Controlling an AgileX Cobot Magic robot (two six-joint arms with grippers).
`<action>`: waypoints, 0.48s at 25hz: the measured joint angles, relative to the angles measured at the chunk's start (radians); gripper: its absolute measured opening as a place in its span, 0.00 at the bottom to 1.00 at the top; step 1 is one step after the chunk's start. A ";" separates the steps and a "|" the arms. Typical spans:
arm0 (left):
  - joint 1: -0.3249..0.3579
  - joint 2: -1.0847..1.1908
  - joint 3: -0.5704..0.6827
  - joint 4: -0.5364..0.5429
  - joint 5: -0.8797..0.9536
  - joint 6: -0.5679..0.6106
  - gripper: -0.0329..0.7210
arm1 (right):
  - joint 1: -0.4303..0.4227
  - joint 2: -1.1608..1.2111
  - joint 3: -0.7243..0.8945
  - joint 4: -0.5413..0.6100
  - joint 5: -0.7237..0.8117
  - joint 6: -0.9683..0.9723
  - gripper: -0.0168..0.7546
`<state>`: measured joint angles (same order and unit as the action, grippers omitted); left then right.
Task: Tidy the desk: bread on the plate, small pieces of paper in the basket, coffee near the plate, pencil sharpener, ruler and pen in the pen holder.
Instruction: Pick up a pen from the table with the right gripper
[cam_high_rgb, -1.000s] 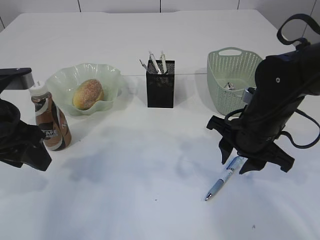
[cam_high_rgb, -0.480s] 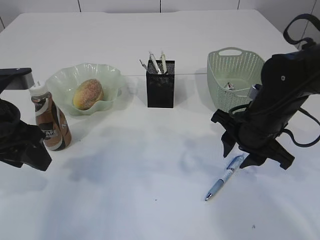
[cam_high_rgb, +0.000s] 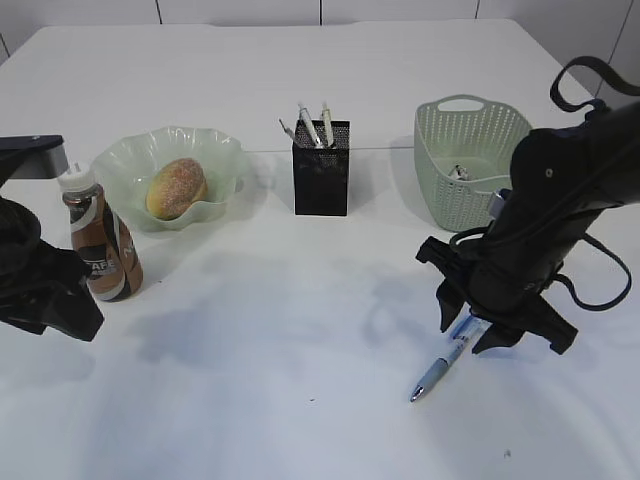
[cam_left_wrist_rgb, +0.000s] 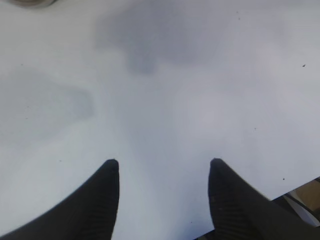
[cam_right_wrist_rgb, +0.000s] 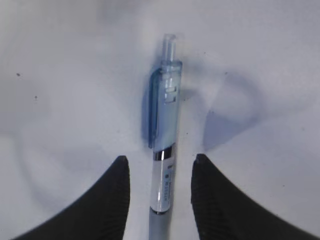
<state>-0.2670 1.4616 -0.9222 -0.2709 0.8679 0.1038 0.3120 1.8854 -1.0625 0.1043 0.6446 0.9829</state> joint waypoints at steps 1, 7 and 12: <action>0.000 0.000 0.000 0.000 0.000 0.000 0.57 | 0.000 0.002 0.000 0.000 -0.002 0.000 0.46; 0.000 0.000 0.000 0.000 0.000 0.000 0.57 | 0.000 0.031 0.000 0.006 -0.016 -0.002 0.45; 0.000 0.000 0.000 0.000 0.000 0.000 0.57 | 0.000 0.037 0.000 0.006 -0.029 -0.002 0.45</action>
<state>-0.2670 1.4616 -0.9222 -0.2709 0.8679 0.1038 0.3120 1.9228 -1.0625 0.1105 0.6151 0.9814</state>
